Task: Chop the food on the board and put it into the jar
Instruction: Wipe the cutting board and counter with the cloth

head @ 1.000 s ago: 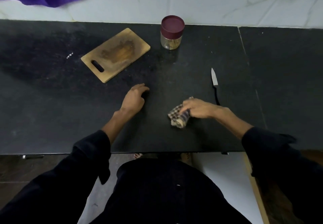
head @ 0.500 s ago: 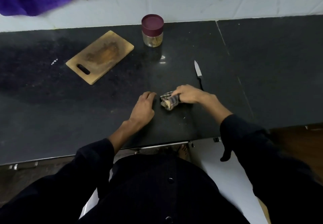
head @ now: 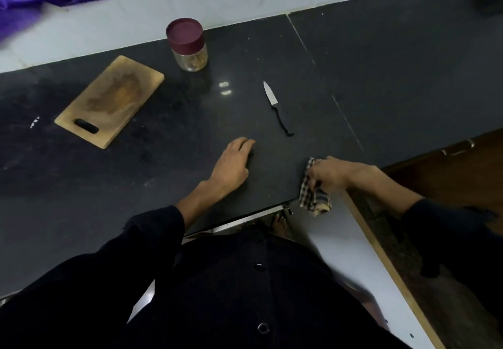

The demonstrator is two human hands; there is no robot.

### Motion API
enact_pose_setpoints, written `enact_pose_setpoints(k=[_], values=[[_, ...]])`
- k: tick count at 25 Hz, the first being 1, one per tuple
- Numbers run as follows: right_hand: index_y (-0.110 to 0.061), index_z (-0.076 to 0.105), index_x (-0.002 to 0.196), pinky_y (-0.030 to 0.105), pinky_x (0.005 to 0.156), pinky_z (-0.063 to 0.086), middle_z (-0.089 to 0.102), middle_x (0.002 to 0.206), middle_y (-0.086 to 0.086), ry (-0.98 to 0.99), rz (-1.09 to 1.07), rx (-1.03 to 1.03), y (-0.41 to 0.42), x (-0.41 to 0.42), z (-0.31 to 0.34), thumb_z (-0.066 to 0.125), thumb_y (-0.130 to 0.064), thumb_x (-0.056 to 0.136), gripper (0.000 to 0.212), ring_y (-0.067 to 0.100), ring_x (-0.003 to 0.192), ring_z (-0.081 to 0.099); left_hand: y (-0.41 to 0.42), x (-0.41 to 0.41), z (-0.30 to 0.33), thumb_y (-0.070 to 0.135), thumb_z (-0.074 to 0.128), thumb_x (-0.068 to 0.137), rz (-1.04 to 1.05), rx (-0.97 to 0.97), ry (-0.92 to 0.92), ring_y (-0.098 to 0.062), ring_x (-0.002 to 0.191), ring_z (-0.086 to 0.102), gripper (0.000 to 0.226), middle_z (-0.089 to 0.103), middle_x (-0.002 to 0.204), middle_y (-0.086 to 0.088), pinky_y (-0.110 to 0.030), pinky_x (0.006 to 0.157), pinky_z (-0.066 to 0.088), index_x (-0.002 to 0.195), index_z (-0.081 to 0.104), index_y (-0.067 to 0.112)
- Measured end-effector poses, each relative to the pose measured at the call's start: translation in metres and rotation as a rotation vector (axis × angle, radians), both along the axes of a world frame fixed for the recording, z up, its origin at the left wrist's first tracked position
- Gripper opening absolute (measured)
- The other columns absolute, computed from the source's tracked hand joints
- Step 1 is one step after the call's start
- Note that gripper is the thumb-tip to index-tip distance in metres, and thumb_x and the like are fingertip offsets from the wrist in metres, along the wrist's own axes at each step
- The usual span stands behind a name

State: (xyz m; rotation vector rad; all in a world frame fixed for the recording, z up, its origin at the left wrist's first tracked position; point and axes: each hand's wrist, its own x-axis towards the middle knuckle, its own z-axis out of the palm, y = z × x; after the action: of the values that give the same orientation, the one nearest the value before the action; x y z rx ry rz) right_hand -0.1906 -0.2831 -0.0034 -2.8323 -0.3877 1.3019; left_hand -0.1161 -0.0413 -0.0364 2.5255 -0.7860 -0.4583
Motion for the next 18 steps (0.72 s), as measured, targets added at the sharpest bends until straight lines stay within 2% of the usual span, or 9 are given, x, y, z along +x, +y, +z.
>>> enact_pose_setpoints(k=[6,9,12,13,15,18], values=[[-0.013,0.070,0.110,0.037,0.084,0.054,0.067,0.110,0.008,0.124,0.024,-0.239,-0.012,0.007,0.020,0.051,-0.014,0.093,0.025,0.028,0.097,0.064,-0.004,0.014,0.006,-0.010,0.047,0.080,0.035,-0.007,-0.031,-0.027,0.138,0.027,0.069,0.029,0.149,-0.010,-0.039,0.116,0.027,0.144,0.032,0.009],[-0.011,0.072,0.105,0.036,0.079,0.054,0.069,0.105,0.009,0.125,-0.006,-0.261,-0.017,0.016,0.025,0.054,-0.015,0.093,0.022,0.027,0.088,0.064,-0.011,0.016,0.007,-0.012,0.046,0.078,0.023,-0.008,-0.042,-0.028,0.137,0.028,0.070,0.031,0.148,-0.011,-0.040,0.115,0.027,0.144,0.033,0.008],[-0.014,0.076,0.102,0.039,0.087,0.055,0.073,0.102,0.006,0.080,-0.080,-0.120,-0.016,0.030,0.032,0.052,-0.008,0.089,0.028,0.025,0.091,0.066,-0.020,0.014,0.006,-0.011,0.046,0.079,-0.022,-0.013,-0.034,-0.027,0.137,0.028,0.068,0.031,0.147,-0.011,-0.039,0.116,0.027,0.143,0.033,0.009],[-0.016,0.077,0.103,0.035,0.087,0.054,0.073,0.103,0.004,0.039,-0.100,-0.060,-0.014,0.034,0.038,0.051,-0.005,0.088,0.032,0.023,0.093,0.066,-0.024,0.013,0.006,-0.011,0.047,0.079,-0.035,-0.009,-0.030,-0.027,0.137,0.028,0.068,0.031,0.148,-0.011,-0.039,0.116,0.026,0.143,0.033,0.009],[-0.019,0.076,0.107,0.026,0.084,0.049,0.072,0.107,0.001,-0.049,-0.137,0.034,-0.010,0.043,0.048,0.050,0.000,0.088,0.037,0.018,0.097,0.063,-0.030,0.012,0.007,-0.010,0.047,0.081,-0.057,0.002,-0.028,-0.026,0.138,0.027,0.067,0.029,0.148,-0.011,-0.038,0.116,0.026,0.144,0.032,0.009],[-0.015,0.076,0.107,0.024,0.080,0.044,0.073,0.108,0.001,-0.136,-0.161,0.145,-0.006,0.055,0.048,0.051,0.002,0.089,0.036,0.017,0.101,0.063,-0.036,0.015,0.008,-0.008,0.049,0.082,-0.070,0.012,-0.028,-0.026,0.138,0.026,0.067,0.029,0.149,-0.010,-0.038,0.116,0.026,0.144,0.032,0.010]])
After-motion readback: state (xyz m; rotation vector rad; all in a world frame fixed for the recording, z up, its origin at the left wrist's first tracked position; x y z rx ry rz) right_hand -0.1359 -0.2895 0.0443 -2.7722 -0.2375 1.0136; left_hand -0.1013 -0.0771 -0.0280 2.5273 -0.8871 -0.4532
